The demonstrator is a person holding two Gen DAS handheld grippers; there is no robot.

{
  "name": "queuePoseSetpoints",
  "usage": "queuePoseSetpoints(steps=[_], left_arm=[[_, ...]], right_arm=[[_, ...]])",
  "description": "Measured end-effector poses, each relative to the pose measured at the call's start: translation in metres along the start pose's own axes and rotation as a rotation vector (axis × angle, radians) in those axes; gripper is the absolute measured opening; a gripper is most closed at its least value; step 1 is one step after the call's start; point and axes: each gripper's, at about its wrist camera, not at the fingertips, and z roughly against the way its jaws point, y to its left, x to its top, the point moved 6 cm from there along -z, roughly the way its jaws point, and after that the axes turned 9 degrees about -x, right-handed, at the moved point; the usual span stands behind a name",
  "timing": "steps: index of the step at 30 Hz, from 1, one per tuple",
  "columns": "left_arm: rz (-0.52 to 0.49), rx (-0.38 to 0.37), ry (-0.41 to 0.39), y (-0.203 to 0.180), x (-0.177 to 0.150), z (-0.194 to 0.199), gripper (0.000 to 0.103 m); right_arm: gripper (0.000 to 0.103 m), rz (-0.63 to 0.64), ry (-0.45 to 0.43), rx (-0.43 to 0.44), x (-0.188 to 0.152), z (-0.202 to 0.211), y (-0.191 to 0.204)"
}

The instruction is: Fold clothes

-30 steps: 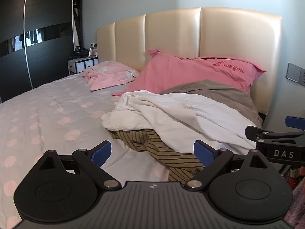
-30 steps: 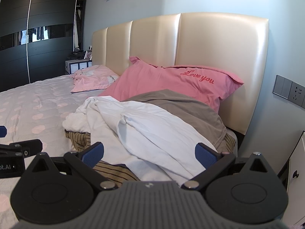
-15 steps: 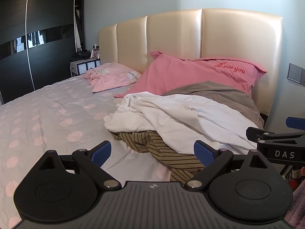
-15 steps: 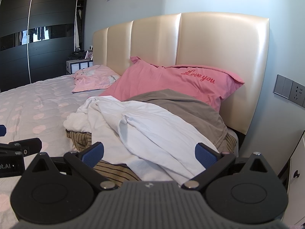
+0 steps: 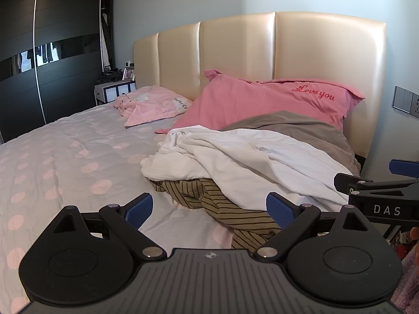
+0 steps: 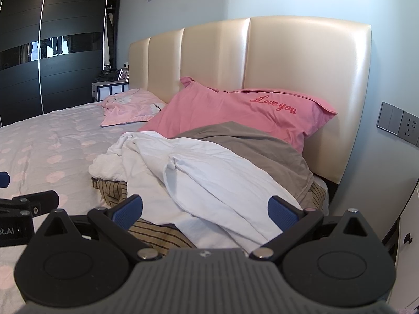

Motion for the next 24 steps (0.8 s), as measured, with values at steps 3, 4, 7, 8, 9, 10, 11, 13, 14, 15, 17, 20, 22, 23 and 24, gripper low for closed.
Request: queuePoseSetpoints(steps=[3, 4, 7, 8, 9, 10, 11, 13, 14, 15, 17, 20, 22, 23, 24], left_arm=[[0.001, -0.002, 0.004, -0.0011, -0.0004, -0.0011, 0.095], [0.0, -0.002, 0.003, -0.0014, -0.0005, -0.001, 0.095], [0.001, -0.004, 0.003, -0.0016, -0.0002, -0.001, 0.095], [0.001, -0.005, 0.003, -0.0016, 0.0, -0.0011, 0.095], [0.001, -0.006, 0.002, -0.0017, 0.0001, -0.0011, 0.095], [0.002, -0.006, 0.002, -0.0018, 0.0002, -0.0011, 0.095], [0.002, -0.007, 0.002, -0.0018, 0.0004, -0.0012, 0.095], [0.002, -0.008, 0.001, -0.003, -0.0005, -0.0002, 0.095], [0.002, -0.009, 0.001, -0.0034, -0.0009, 0.0001, 0.095], [0.003, -0.009, 0.001, -0.0036, -0.0008, 0.0001, 0.095], [0.002, -0.01, 0.002, -0.0042, -0.001, 0.0, 0.095], [-0.002, -0.012, 0.007, -0.0042, -0.0022, -0.0006, 0.095], [-0.005, -0.011, 0.015, -0.0038, -0.0035, -0.0015, 0.095], [-0.006, -0.009, 0.019, -0.0031, -0.0041, -0.0022, 0.095], [-0.007, -0.006, 0.023, -0.0019, -0.0045, -0.0031, 0.095]], right_arm=[[0.102, 0.001, 0.001, 0.0, 0.0, 0.0001, 0.0004], [0.102, 0.001, 0.002, 0.0, -0.0001, 0.0001, 0.0005], [0.102, 0.001, 0.003, 0.0, -0.0001, 0.0002, 0.0007], [0.102, 0.001, 0.003, 0.001, 0.0, 0.0, 0.0006], [0.102, 0.001, 0.004, 0.001, 0.0001, -0.0004, 0.0005], [0.102, 0.002, 0.004, 0.001, 0.0002, -0.0007, 0.0004], [0.102, 0.002, 0.004, 0.002, 0.0002, -0.0007, 0.0004], [0.102, 0.003, 0.003, 0.002, 0.0001, -0.0003, 0.0003], [0.102, 0.004, 0.003, 0.003, 0.0, -0.0001, 0.0002], [0.102, 0.003, 0.003, 0.003, -0.0001, 0.0, 0.0], [0.102, 0.002, 0.003, 0.004, -0.0002, 0.0, -0.0001], [0.102, 0.003, 0.002, 0.008, 0.0, 0.0004, 0.0006], [0.102, 0.006, 0.004, 0.019, 0.0009, -0.0002, 0.0029], [0.102, 0.008, 0.005, 0.024, 0.0013, -0.0005, 0.0041], [0.102, 0.009, 0.006, 0.032, 0.0019, -0.0007, 0.0054]])
